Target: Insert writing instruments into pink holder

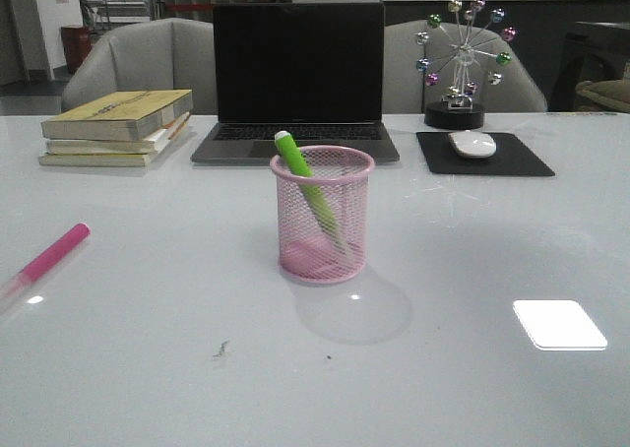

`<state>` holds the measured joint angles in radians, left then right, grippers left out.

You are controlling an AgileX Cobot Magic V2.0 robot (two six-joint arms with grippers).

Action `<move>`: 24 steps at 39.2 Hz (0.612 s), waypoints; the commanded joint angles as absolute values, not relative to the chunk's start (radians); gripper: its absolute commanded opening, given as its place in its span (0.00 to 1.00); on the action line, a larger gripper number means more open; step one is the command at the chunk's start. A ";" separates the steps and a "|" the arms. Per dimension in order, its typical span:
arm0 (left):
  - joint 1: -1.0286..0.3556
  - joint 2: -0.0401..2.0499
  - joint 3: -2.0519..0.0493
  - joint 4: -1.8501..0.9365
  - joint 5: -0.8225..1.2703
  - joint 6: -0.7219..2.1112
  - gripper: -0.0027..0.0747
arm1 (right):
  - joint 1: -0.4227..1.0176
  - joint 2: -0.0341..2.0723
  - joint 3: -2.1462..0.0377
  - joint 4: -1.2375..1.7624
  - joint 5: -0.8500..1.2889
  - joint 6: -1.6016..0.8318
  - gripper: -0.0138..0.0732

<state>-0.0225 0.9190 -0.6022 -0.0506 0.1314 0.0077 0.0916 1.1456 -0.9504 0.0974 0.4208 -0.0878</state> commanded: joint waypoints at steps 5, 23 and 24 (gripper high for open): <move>-0.026 0.911 -0.640 -0.057 0.039 0.000 0.58 | -0.012 0.969 -0.856 0.063 0.417 -0.098 0.63; -0.105 0.956 -0.788 -0.057 0.209 0.000 0.58 | -0.039 0.845 -0.674 0.064 0.483 -0.097 0.63; -0.113 0.972 -0.819 -0.057 0.229 0.000 0.58 | -0.039 0.845 -0.674 0.064 0.483 -0.097 0.63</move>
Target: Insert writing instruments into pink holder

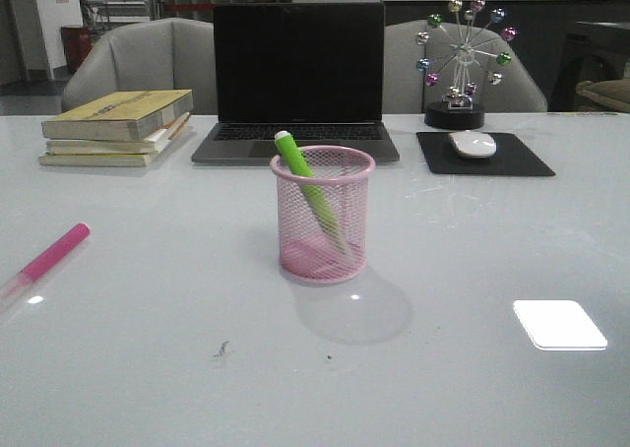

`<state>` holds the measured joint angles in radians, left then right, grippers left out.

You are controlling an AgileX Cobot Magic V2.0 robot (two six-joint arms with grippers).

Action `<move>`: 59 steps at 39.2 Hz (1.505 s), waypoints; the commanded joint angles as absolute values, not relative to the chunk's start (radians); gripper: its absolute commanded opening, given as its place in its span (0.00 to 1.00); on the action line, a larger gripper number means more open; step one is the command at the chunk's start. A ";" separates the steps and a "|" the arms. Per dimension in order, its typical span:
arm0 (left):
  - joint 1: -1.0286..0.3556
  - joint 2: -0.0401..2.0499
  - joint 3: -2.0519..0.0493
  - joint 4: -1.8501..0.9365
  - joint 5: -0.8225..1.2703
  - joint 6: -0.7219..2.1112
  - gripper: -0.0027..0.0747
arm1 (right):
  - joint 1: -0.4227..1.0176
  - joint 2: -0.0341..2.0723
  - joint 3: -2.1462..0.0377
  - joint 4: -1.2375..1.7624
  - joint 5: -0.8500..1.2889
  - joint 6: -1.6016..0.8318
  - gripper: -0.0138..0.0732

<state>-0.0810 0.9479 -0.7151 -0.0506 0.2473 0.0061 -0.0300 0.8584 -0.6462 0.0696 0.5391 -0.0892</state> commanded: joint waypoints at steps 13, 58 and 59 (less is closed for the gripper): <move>-0.133 1.363 -1.316 -0.067 0.765 0.000 0.57 | -0.039 0.845 -0.674 0.064 0.480 -0.097 0.63; -0.174 1.967 -1.496 -0.102 0.877 0.022 0.52 | -0.039 0.845 -0.674 0.046 0.486 -0.097 0.63; -0.174 1.972 -1.496 -0.102 0.877 0.022 0.52 | -0.039 0.845 -0.674 0.046 0.487 -0.097 0.63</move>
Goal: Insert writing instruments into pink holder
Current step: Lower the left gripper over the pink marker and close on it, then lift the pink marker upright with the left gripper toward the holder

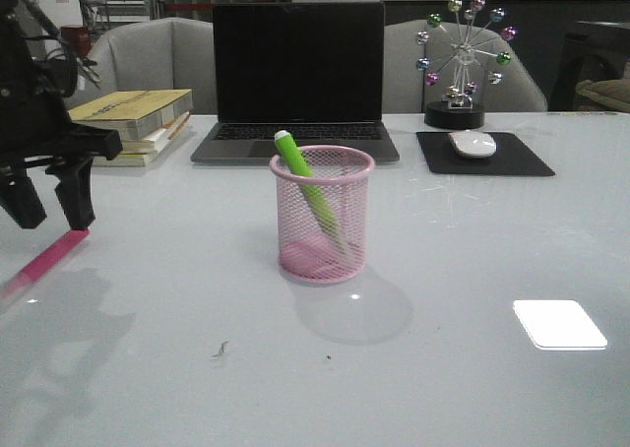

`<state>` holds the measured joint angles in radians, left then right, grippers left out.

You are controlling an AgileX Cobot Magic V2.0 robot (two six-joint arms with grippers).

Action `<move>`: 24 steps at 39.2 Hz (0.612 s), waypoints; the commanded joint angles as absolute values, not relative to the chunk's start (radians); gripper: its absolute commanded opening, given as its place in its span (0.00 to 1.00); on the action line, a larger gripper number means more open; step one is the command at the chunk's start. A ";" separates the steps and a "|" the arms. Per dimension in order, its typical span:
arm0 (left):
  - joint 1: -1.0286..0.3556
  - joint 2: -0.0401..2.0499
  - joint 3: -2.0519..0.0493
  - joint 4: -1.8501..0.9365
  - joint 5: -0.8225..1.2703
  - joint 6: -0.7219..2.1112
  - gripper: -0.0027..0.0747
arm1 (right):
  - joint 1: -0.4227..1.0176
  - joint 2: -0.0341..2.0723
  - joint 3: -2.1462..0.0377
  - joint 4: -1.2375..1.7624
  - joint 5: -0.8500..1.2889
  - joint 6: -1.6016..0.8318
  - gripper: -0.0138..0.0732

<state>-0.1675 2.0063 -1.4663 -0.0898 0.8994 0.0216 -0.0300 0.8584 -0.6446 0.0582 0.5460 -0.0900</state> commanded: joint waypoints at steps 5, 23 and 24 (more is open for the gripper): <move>-0.174 1.993 -1.496 -0.102 0.874 0.022 0.52 | -0.039 0.845 -0.674 0.046 0.490 -0.097 0.63; -0.176 2.057 -1.496 -0.106 0.885 0.022 0.52 | -0.039 0.845 -0.674 0.045 0.503 -0.097 0.63; -0.176 2.060 -1.496 -0.109 0.885 0.022 0.52 | -0.039 0.845 -0.674 0.045 0.504 -0.097 0.63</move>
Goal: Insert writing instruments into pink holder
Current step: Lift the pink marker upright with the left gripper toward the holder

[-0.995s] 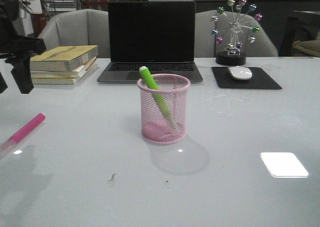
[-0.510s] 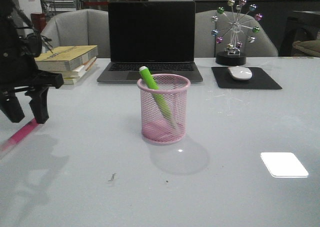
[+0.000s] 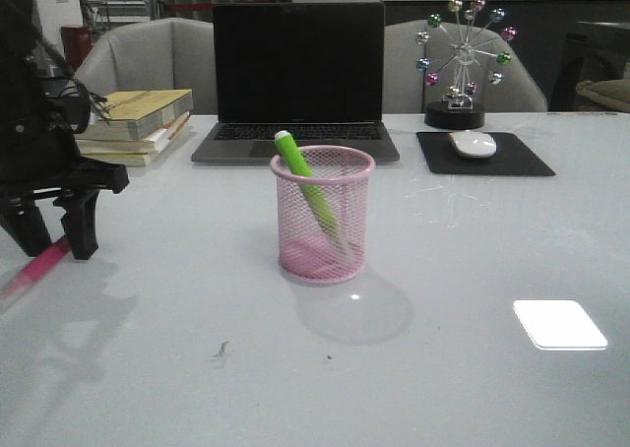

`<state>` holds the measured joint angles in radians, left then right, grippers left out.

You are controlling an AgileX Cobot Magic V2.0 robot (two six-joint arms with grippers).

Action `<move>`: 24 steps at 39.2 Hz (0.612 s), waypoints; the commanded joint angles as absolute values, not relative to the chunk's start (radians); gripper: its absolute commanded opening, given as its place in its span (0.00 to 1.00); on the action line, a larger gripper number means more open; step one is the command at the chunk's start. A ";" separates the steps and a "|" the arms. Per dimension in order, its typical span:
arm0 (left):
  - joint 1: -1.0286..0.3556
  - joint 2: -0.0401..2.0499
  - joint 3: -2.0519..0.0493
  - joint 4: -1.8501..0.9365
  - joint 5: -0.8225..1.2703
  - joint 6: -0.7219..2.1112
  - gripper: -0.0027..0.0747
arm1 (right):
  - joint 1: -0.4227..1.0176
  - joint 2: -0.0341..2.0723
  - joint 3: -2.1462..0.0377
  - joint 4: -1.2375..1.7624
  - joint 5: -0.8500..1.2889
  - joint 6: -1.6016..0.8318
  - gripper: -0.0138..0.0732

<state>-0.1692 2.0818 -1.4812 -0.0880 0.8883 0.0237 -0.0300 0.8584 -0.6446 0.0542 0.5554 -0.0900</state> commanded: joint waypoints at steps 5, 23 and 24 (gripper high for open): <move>-0.176 2.062 -1.496 -0.111 0.887 0.022 0.37 | -0.039 0.845 -0.674 0.045 0.511 -0.097 0.63; -0.251 1.974 -1.499 -0.141 0.772 0.066 0.15 | -0.039 0.845 -0.674 0.045 0.515 -0.097 0.63; -0.260 1.959 -1.499 -0.141 0.753 0.066 0.15 | -0.039 0.845 -0.674 0.045 0.518 -0.097 0.63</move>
